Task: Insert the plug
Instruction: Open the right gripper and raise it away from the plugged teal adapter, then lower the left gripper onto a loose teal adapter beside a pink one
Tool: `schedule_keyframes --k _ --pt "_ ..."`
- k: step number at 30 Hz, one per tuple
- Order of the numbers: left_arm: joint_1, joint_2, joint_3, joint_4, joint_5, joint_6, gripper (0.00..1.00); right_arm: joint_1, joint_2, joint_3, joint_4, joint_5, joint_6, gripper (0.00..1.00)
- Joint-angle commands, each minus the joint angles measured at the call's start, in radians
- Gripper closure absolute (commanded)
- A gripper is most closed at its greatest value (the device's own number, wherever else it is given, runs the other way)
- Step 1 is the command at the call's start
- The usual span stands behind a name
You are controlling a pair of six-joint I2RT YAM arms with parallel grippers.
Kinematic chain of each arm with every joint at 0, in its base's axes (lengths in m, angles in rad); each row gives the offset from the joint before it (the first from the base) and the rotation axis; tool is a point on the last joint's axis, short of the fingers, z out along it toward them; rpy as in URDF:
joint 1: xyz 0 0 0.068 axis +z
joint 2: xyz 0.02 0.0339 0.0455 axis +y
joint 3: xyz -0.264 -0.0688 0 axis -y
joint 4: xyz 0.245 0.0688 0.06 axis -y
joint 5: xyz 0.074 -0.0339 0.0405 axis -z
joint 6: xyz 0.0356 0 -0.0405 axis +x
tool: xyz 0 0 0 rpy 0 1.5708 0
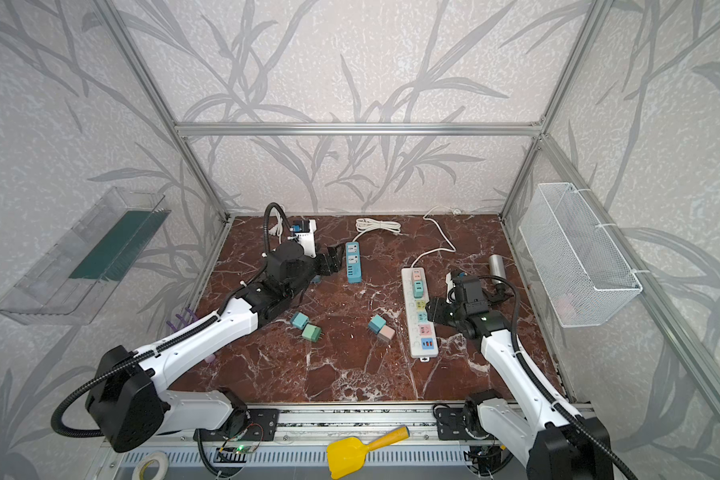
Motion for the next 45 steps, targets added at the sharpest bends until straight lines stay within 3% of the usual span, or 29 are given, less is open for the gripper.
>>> schedule_keyframes --k 1,3,6,13,27,45 --pt "-0.004 0.038 0.012 0.025 0.096 0.021 0.26 -0.053 -0.056 -0.078 0.121 -0.108 0.050 0.54" --pt "-0.005 0.045 0.002 0.025 0.101 -0.003 0.27 -0.057 -0.075 -0.084 0.127 -0.103 0.034 0.61" --pt "-0.004 0.037 0.010 -0.029 0.140 -0.016 0.27 -0.058 -0.054 -0.031 0.044 -0.099 -0.010 0.61" --pt "-0.005 -0.008 0.027 -0.113 0.187 0.016 0.26 -0.057 -0.013 0.014 -0.010 -0.093 -0.029 0.57" --pt "-0.007 -0.028 0.056 -0.197 0.159 0.031 0.26 -0.049 -0.007 -0.012 0.012 -0.132 0.093 0.53" --pt "-0.008 0.071 0.149 -0.349 0.189 0.021 0.27 -0.047 -0.058 0.018 -0.020 -0.147 0.058 0.46"
